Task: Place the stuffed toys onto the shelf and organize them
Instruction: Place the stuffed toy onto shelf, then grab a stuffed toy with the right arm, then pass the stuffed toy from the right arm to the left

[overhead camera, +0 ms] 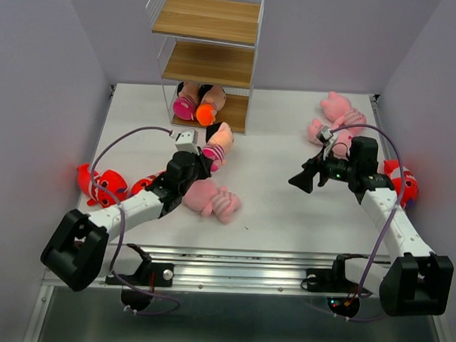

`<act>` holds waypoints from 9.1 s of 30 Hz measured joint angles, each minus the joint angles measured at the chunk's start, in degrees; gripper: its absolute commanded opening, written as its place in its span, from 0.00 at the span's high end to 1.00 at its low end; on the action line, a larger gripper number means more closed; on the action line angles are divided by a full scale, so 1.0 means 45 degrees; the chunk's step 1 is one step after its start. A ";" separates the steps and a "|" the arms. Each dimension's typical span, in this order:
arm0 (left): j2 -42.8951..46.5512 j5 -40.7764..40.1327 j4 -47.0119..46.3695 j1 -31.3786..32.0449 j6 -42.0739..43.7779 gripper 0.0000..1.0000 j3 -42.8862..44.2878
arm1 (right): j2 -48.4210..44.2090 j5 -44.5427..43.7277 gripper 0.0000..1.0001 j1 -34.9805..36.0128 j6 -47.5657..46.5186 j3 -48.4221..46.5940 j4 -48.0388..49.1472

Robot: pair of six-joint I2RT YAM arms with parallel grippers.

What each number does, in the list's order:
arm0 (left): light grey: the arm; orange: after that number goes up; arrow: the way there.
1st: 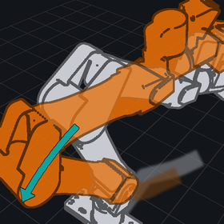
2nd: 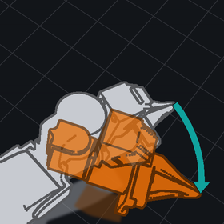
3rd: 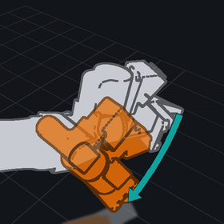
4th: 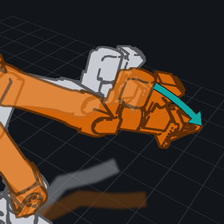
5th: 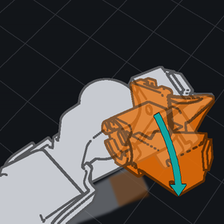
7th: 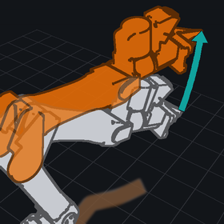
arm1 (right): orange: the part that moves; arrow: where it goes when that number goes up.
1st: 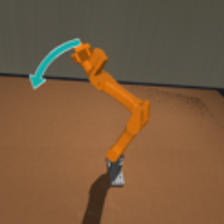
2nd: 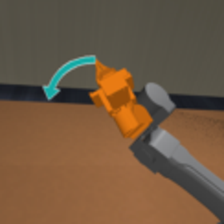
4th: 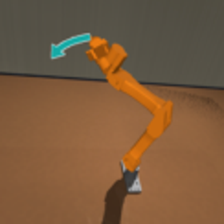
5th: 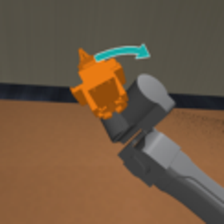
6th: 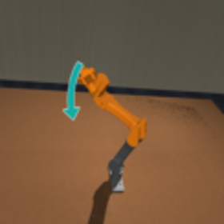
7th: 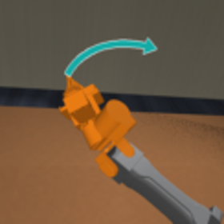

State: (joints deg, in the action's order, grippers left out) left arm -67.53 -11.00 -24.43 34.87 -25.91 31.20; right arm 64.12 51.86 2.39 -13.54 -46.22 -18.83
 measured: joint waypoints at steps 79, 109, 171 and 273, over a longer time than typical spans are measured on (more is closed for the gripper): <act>-1.0239 -0.0272 -0.3376 -0.0981 0.2132 1.00 0.8850 | -0.0034 0.0155 0.00 0.0000 -0.0136 0.0044 0.0010; -1.1696 -0.0015 -0.2555 -0.1282 0.1948 0.44 1.0020 | 0.0049 0.0233 0.00 0.0000 -0.0209 0.0044 0.0005; 0.8378 -0.0913 0.5863 -0.2715 0.4658 0.01 0.1428 | 0.2798 0.0359 0.00 0.4605 -0.7363 -0.2769 -0.6130; -0.2764 0.4726 -1.0452 0.4099 -0.6178 0.01 -0.0957 | 0.0491 0.2618 0.99 0.0646 1.7112 0.1977 1.6966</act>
State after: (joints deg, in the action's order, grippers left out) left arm -79.96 10.26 -71.46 53.32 -53.71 26.89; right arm 66.32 63.64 5.30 63.46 -37.32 57.52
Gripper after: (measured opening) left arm 0.986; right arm 0.066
